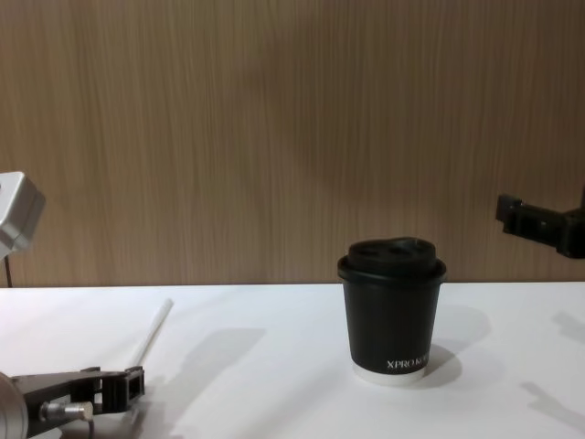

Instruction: Pick up the straw with one hand, pass it to the other hand, and insert it into the cup.

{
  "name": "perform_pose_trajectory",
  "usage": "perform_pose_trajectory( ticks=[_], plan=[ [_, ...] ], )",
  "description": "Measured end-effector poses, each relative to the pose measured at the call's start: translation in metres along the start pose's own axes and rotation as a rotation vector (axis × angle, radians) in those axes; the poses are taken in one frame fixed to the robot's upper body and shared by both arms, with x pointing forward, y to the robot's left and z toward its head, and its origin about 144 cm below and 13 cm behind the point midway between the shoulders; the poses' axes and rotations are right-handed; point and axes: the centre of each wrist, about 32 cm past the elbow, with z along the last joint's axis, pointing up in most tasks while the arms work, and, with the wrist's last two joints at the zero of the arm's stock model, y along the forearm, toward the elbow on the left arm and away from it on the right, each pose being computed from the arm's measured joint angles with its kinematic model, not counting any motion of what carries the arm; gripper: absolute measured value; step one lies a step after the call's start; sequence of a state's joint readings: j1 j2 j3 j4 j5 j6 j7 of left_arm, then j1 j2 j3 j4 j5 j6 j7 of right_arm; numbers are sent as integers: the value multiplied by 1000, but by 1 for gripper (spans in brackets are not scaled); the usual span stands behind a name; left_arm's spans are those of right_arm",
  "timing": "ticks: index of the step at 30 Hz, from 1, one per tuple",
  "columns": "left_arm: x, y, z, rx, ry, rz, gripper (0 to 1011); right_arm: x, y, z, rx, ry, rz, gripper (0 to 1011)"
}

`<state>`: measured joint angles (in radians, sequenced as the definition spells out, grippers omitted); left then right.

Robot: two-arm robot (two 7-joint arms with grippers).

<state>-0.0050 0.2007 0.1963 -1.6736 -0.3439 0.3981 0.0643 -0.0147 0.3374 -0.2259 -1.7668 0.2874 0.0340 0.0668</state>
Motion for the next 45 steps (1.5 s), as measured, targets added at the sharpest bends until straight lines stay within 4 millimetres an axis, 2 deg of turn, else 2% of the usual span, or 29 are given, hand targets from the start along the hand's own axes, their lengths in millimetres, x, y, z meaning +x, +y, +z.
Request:
perform_pose_trajectory(
  ticks=[45],
  plan=[
    [0, 0, 0, 0, 0, 0, 136, 0, 0, 0, 0, 0, 0, 1001]
  ],
)
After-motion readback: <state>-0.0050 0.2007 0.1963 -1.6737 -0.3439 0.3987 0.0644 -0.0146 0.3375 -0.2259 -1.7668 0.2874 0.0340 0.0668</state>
